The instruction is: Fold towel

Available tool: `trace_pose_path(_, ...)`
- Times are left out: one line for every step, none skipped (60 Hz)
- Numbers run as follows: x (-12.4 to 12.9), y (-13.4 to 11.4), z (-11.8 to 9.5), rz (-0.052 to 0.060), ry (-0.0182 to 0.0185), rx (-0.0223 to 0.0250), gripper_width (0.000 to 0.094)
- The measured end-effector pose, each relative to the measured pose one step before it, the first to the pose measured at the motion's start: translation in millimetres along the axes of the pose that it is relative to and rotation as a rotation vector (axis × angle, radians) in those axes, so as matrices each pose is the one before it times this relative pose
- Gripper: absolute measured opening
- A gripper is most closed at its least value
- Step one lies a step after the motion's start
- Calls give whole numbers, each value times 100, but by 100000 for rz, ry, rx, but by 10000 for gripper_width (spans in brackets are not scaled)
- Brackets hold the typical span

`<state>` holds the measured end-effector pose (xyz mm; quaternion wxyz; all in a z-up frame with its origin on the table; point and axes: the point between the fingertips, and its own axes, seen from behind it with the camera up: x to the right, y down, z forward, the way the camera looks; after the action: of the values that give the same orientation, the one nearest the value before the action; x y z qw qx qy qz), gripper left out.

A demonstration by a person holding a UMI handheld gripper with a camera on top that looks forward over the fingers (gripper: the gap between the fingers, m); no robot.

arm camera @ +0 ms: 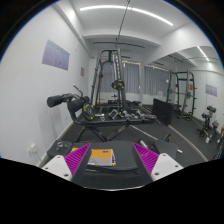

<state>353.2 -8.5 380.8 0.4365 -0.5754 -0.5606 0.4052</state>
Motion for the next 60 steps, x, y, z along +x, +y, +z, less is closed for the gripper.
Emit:
trace_pose_path(-240, 60, 32, 286, -591, -199, 858)
trace_pose_path(-273, 49, 53, 325, -603, -125, 858)
trace_pose_path(-324, 49, 61, 346, -605, -64, 858)
trace_pose_path(-361, 67, 89, 300, -578, -42, 857)
trace_pose_path(-373, 101, 91, 247, -495, -72, 857)
trace_pose_path(-408, 110, 115, 221, -448, -158, 856)
trace_pose_path(-1297, 472, 851, 234, -85, -198, 857)
trace_pose_path(-542, 203, 154, 212, -401, -287, 855)
trace_pose_path(-495, 193, 233, 143, -330, -253, 855)
trace_pose_path(-514, 207, 210, 76, -305, -248, 856)
trace_pose_path(-506, 192, 265, 71, -259, -233, 856)
trace_pose_path(-111, 31, -21, 152, -480, -338, 856)
trace_pose_path(-493, 155, 218, 112, -415, -258, 856)
trace_pose_path(-520, 186, 210, 46, -497, -263, 859)
trace_pose_path(-574, 203, 181, -52, -586, -273, 858)
trace_pose_path(-447, 319, 454, -146, -587, -193, 858)
trace_pose_path(-543, 194, 260, -88, -575, -263, 858)
trace_pose_path(-544, 189, 228, -67, -544, -309, 858)
trace_pose_path(-561, 153, -245, -102, -494, -492, 856)
trace_pose_path(-578, 158, 116, -5, -532, -319, 858)
trace_pose_path(-550, 159, 140, 75, -554, -232, 858)
trace_pose_path(-551, 133, 114, 101, -537, -161, 858)
trace_pose_path(-554, 139, 85, 145, -562, -149, 857)
trace_pose_path(-565, 143, 153, 135, -542, -170, 858)
trace_pose_path(-528, 307, 569, 161, -559, -34, 860)
trace_pose_path(-583, 138, 191, 211, -575, -189, 858)
trace_pose_path(-543, 217, 211, 223, -596, -253, 856)
trace_pose_path(-599, 187, 190, 329, -627, -279, 860)
trace_pose_path(-571, 240, 200, 260, -621, -408, 858)
trace_pose_path(-592, 278, 240, 213, -572, -528, 858)
trace_pose_path(-569, 268, 243, 174, -581, -538, 858)
trace_pose_path(-582, 269, 269, 147, -548, -428, 859)
trace_pose_path(-562, 223, 256, 129, -494, -247, 860)
trace_pose_path(-520, 202, 298, 138, -435, -130, 861)
trace_pose_path(-585, 291, 349, 80, -438, -225, 859)
trace_pose_path(-307, 466, 289, -73, -597, -208, 859)
trace_pose_path(-555, 290, 430, -194, -412, -428, 860)
trace_pose_path(-541, 293, 451, -350, -292, -411, 860)
trace_pose_path(-535, 286, 448, -423, -194, -388, 860)
trace_pose_path(-455, 289, 470, -329, -118, -277, 860)
trace_pose_path(-598, 472, 588, -319, -55, -112, 860)
trace_pose_path(-464, 224, 463, -414, -159, -170, 858)
trace_pose_path(-489, 247, 510, -493, -159, -109, 858)
trace_pose_path(-428, 227, 533, -551, -75, -108, 858)
trace_pose_path(-411, 249, 586, -500, 61, -117, 857)
trace_pose_path(-394, 236, 531, -447, 136, -161, 859)
trace_pose_path(-184, 236, 296, -431, -34, -104, 857)
trace_pose_path(-370, 183, 547, -417, 51, 29, 858)
trace_pose_path(-383, 165, 572, -366, 19, 187, 858)
trace_pose_path(-378, 146, 630, -373, -33, 306, 859)
trace_pose_path(-384, 161, 643, -435, -109, 316, 859)
trace_pose_path(-386, 186, 627, -468, -95, 237, 857)
trace_pose_path(-275, 283, 648, -595, 16, 27, 857)
trace_pose_path(-308, 239, 695, -553, 47, 26, 855)
trace_pose_path(-242, 173, 650, -516, 66, 109, 855)
trace_pose_path(-244, 193, 716, -433, 112, 173, 855)
trace_pose_path(-197, 202, 704, -304, 173, 219, 854)
trace_pose_path(-193, 211, 666, -180, 163, 179, 857)
trace_pose_path(-220, 231, 699, -182, 137, 143, 859)
trace_pose_path(-214, 247, 714, -179, 54, 51, 858)
